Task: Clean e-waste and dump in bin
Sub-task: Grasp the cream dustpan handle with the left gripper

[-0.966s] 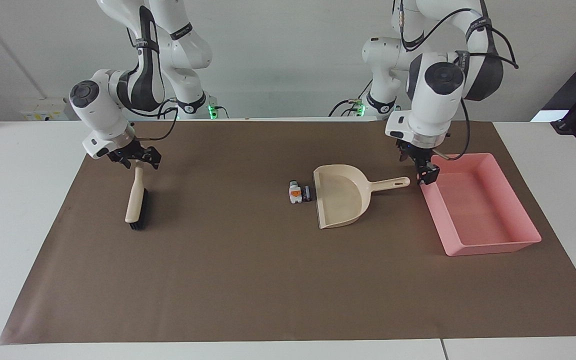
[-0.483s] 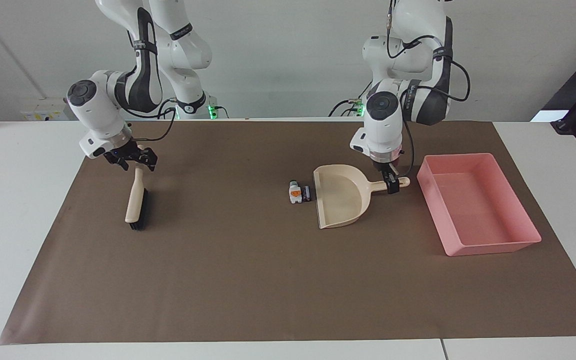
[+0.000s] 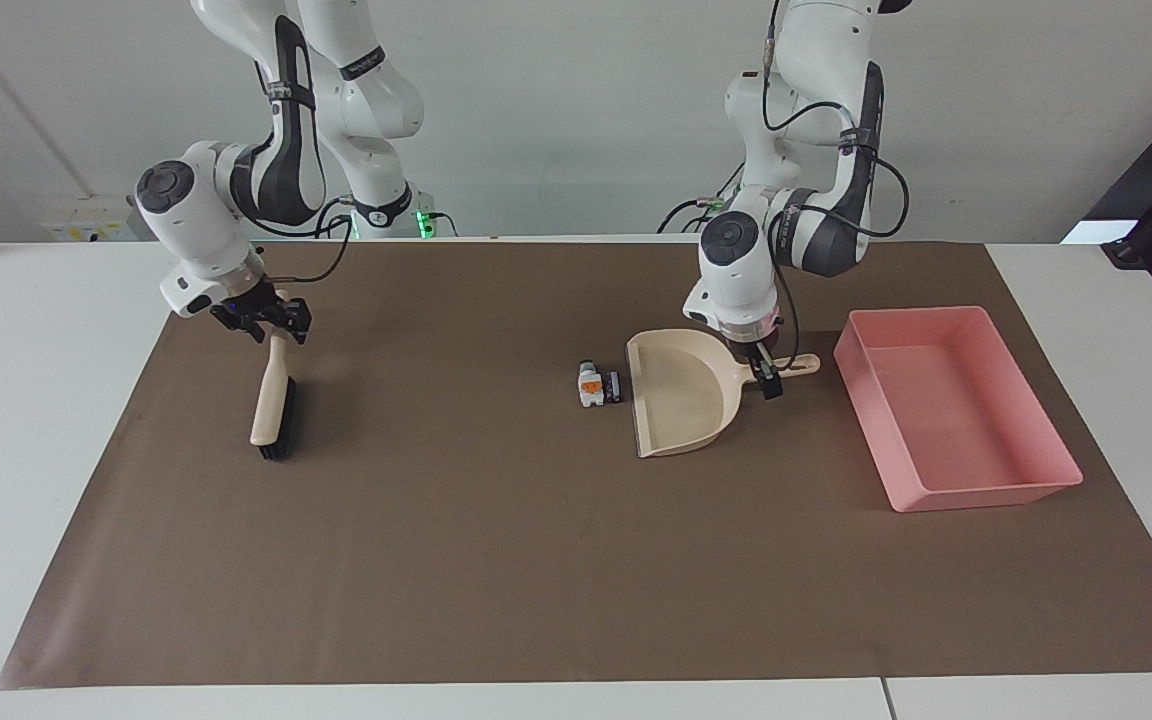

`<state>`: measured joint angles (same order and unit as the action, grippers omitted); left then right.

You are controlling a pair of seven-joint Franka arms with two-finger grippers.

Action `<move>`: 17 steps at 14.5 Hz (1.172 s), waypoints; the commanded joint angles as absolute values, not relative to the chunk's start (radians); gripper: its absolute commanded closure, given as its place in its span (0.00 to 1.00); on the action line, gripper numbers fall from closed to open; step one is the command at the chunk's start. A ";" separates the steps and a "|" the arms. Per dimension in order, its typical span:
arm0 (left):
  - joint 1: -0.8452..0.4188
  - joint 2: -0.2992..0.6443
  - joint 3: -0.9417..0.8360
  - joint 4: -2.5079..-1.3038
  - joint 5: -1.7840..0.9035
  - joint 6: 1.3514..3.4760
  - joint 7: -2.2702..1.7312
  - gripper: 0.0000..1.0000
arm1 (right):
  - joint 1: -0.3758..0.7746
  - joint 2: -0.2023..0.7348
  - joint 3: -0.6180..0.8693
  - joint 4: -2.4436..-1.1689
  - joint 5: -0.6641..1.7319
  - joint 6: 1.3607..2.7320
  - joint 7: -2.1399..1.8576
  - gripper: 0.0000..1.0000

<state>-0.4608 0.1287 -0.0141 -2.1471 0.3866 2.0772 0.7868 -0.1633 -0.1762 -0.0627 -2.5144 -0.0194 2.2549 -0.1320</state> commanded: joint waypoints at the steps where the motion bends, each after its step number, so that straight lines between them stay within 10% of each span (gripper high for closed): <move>1: -0.489 0.123 -0.002 -2.152 0.410 2.086 0.755 0.70 | -0.167 -0.193 -0.057 -2.531 -0.002 2.269 -0.110 0.28; 4: -0.489 0.129 0.002 -2.128 0.411 2.085 0.756 0.95 | -0.167 -0.192 -0.057 -2.531 -0.002 2.269 -0.112 0.47; 9: -0.482 0.117 0.003 -2.082 0.416 1.979 0.814 1.00 | -0.164 -0.167 -0.055 -2.487 0.044 2.261 -0.100 0.99; 17: -0.532 0.101 0.002 -2.121 0.451 1.951 0.896 1.00 | -0.056 -0.144 -0.037 -2.307 0.074 2.039 -0.037 1.00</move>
